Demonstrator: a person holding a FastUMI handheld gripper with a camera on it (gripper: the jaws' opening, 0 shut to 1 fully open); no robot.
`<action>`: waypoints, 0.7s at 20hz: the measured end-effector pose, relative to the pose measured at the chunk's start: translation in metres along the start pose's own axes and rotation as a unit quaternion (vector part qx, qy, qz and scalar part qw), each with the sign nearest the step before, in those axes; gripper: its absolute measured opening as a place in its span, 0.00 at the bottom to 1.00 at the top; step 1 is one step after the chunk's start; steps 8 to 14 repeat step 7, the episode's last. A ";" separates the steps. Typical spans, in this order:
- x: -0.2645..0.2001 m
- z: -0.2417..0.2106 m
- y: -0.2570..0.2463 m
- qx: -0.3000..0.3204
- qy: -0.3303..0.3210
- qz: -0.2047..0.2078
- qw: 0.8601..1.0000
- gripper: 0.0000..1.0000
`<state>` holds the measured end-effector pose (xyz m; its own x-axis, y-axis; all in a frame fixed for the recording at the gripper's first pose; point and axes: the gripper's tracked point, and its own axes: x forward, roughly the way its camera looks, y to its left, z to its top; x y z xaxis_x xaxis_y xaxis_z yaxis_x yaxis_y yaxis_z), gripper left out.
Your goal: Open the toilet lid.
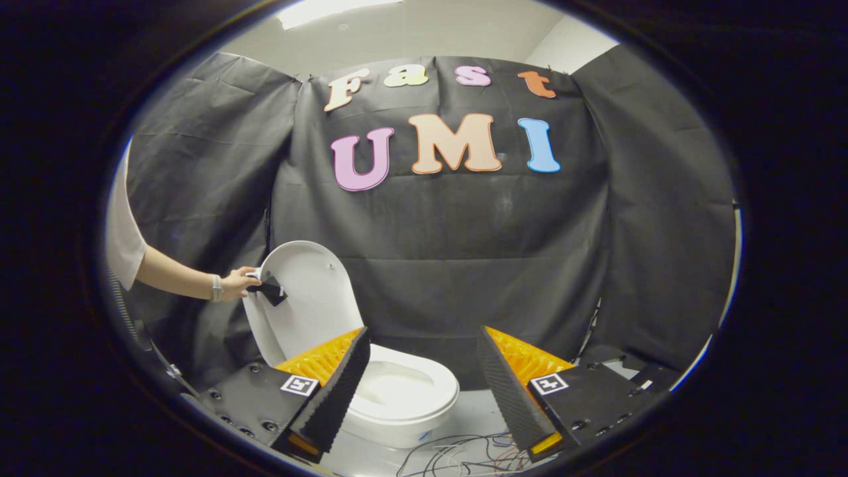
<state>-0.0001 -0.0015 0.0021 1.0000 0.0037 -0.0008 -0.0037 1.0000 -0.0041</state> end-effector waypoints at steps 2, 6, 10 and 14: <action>-0.001 -0.001 0.000 0.000 0.000 0.000 1.000 1.00; -0.001 0.000 0.000 0.000 0.000 0.000 1.000 1.00; 0.000 0.000 0.000 0.000 0.000 0.000 1.000 1.00; 0.000 0.000 0.000 0.000 0.000 0.000 1.000 1.00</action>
